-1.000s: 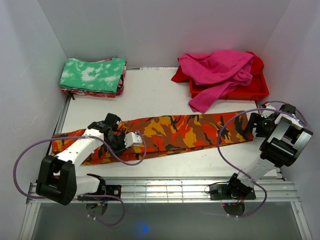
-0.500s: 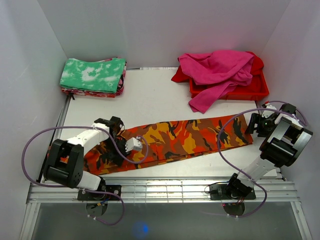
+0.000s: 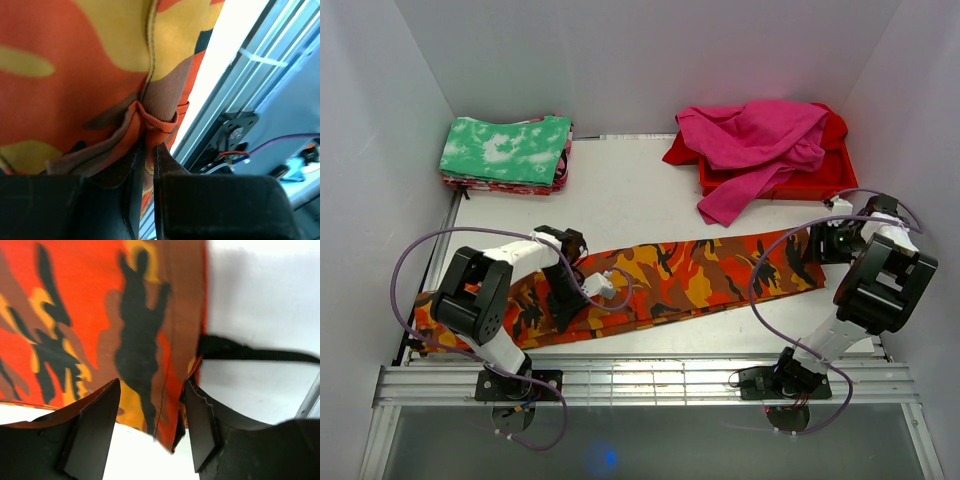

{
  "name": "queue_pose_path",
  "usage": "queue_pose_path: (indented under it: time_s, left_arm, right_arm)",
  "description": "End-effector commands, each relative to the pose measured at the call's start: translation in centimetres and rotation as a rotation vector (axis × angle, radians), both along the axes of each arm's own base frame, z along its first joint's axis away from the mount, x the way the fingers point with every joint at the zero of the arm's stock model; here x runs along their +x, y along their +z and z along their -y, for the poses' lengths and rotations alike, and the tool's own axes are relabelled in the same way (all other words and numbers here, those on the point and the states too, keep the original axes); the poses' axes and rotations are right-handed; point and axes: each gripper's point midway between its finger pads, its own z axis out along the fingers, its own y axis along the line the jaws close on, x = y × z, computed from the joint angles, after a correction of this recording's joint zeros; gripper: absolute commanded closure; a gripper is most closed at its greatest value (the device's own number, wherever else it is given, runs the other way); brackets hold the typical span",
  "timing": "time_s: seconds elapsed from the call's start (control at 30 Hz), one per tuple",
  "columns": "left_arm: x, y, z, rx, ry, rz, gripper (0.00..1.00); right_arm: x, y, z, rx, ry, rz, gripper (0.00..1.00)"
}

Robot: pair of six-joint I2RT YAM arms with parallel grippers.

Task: Fold and stack the trousers
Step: Fold the trousers

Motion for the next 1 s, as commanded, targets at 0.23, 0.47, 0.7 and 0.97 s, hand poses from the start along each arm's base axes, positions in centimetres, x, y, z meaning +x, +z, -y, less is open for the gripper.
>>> queue_pose_path:
  time_s: [0.23, 0.47, 0.7, 0.97]
  left_arm:
    - [4.9, 3.0, 6.8, -0.253, -0.165, 0.444, 0.42]
    - [11.1, 13.1, 7.7, -0.412, 0.213, 0.685, 0.02]
    - [18.8, 12.2, 1.6, -0.366, 0.580, 0.559, 0.03]
    - [20.3, 6.3, 0.2, -0.318, 0.672, 0.293, 0.36]
  right_arm:
    - [3.0, 7.0, -9.5, 0.032, 0.333, 0.215, 0.42]
    - [3.6, 7.8, -16.0, 0.091, 0.548, 0.232, 0.45]
    - [5.9, 7.7, -24.0, 0.135, 0.726, 0.252, 0.49]
    - [7.9, 9.5, -32.9, 0.157, 0.885, 0.317, 0.50]
